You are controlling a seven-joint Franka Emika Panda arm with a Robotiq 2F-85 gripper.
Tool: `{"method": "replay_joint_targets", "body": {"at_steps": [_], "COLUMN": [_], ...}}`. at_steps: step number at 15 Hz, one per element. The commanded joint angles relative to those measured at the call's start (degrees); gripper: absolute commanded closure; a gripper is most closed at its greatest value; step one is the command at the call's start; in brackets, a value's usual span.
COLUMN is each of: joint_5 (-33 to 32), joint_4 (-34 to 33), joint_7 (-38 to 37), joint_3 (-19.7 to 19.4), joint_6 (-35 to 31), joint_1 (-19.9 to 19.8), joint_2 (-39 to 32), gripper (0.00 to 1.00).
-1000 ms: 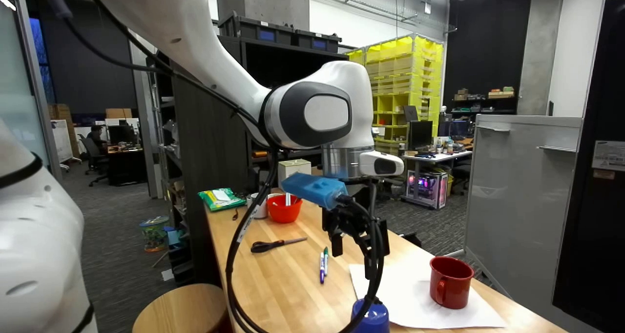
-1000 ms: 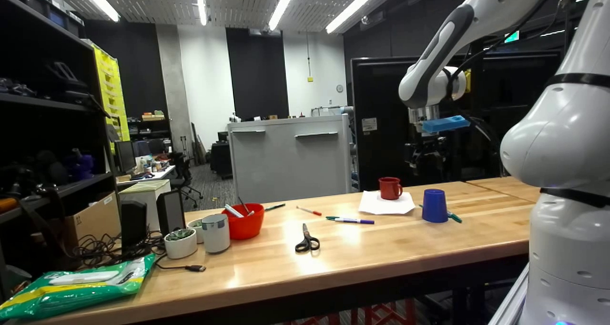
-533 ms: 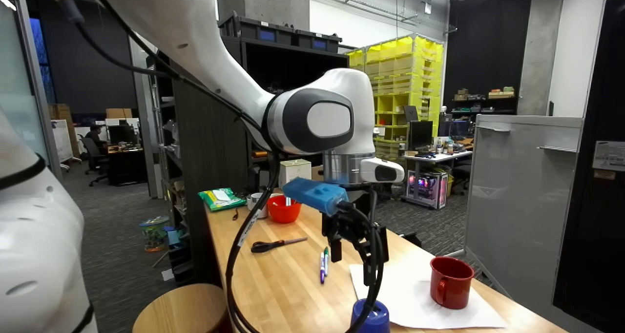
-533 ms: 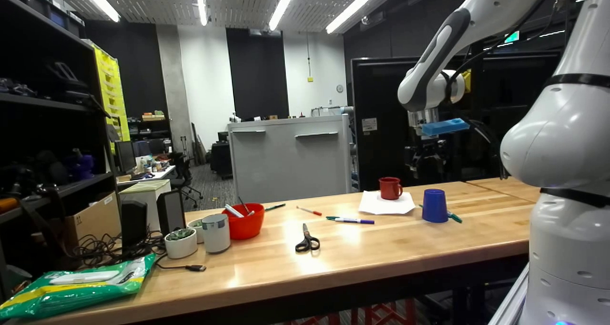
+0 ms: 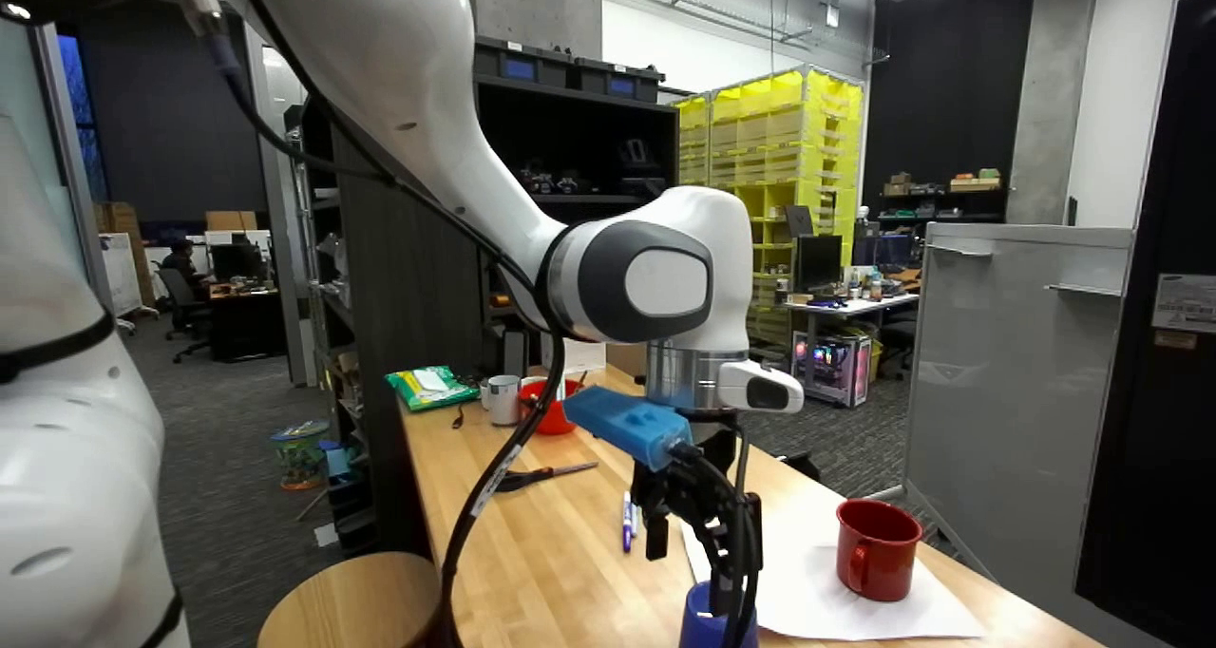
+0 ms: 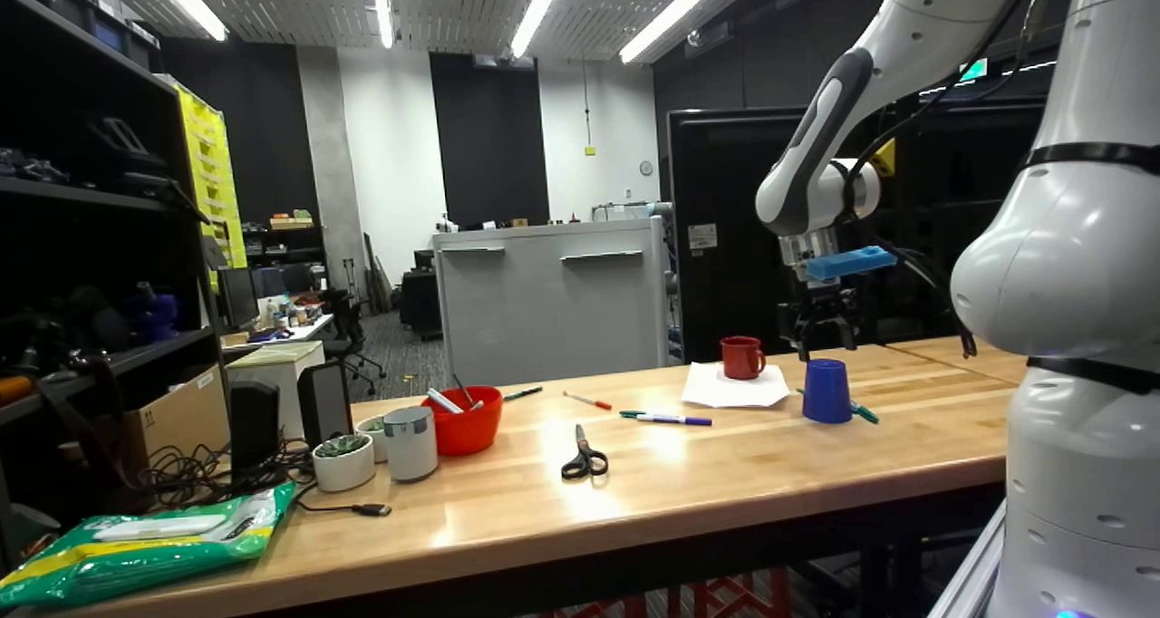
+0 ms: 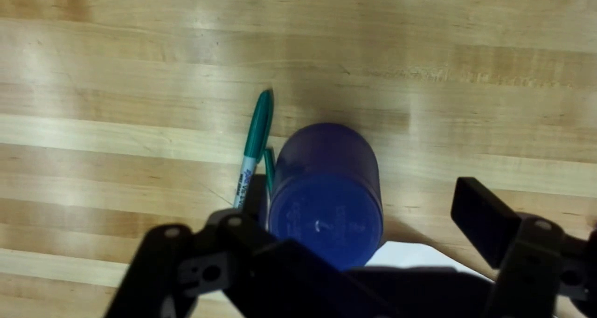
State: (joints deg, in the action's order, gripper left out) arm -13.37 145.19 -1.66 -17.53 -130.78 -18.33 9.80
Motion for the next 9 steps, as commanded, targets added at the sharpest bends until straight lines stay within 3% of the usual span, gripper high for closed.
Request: {"method": "replay_joint_targets", "body": {"at_steps": [1,9], "joint_5": [0.7,1.6], "joint_4": [-1.3,-2.7], "joint_7": [1.1,2.9], "joint_3": [-0.6,-0.8], "joint_6": [-2.0,-6.9], "joint_1": [-0.6,0.0], "joint_2": [-2.9,-8.3], "gripper": [0.00,0.00]}}
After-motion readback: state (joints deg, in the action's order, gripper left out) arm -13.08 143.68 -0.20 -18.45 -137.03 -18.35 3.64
